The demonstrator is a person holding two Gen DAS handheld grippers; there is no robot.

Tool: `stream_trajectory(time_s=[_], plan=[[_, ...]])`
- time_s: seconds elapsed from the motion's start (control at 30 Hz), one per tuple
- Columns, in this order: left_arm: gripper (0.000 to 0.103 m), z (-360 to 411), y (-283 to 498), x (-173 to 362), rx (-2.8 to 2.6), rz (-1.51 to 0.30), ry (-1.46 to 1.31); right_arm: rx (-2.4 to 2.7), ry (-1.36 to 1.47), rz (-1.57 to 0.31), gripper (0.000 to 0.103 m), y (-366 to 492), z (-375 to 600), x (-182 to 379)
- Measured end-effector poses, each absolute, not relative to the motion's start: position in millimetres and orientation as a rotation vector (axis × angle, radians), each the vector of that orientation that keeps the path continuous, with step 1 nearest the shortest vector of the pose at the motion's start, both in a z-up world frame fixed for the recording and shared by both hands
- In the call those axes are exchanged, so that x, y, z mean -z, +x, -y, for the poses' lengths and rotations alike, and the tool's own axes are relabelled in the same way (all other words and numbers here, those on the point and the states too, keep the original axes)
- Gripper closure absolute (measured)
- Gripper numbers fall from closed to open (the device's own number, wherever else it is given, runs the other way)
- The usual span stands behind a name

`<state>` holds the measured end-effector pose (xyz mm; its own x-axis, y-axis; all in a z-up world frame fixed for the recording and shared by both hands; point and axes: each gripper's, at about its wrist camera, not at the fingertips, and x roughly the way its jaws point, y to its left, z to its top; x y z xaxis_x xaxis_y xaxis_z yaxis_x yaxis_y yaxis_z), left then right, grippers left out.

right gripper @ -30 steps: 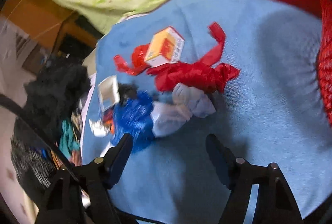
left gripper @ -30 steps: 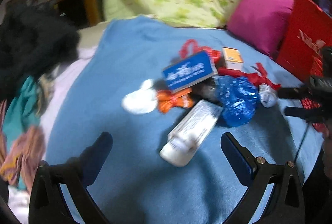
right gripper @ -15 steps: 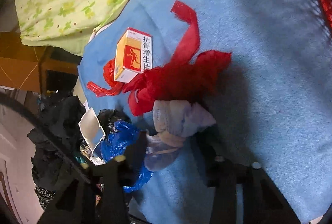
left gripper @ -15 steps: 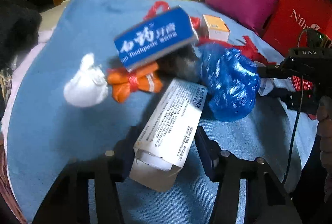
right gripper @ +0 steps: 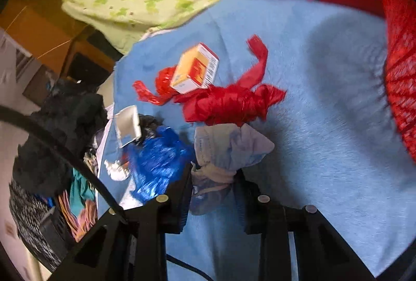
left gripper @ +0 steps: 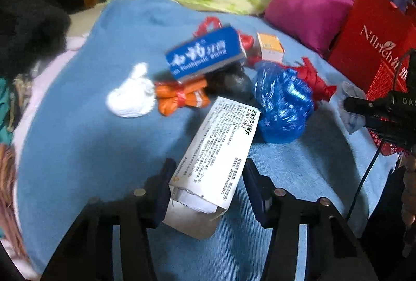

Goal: Collect trash
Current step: 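Carry tube and tissue to the red mesh basket and release both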

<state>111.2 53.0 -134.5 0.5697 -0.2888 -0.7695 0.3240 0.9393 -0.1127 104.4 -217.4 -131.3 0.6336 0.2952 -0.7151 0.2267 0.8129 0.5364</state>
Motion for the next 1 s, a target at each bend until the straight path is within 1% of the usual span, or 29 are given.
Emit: stream_trajectory(time_s=[0.13,0.33,0.53,0.7,0.83,1.0], plan=[[0.049,-62,89,102,0.35,-0.831,0.015,-0.063,0.54,-0.835,0.071,83,212,104],[0.049,-34,73,51,0.407,-0.72,0.064,-0.084,0.474,-0.713,0.071,41,225,60],[0.049,39,55,5,0.557,-0.633,0.123,-0.014,0.474,-0.596,0.071,-2,271,17],[0.048,111,50,-16,0.694,-0.637,0.143,0.106,0.509,-0.514,0.071,-41,329,-6],[0.048,168,48,-18,0.764,-0.656,0.18,0.19,0.557,-0.486,0.071,-64,374,-7],[0.048,237,43,-12,0.819,-0.665,0.256,0.247,0.639,-0.485,0.069,-87,422,6]])
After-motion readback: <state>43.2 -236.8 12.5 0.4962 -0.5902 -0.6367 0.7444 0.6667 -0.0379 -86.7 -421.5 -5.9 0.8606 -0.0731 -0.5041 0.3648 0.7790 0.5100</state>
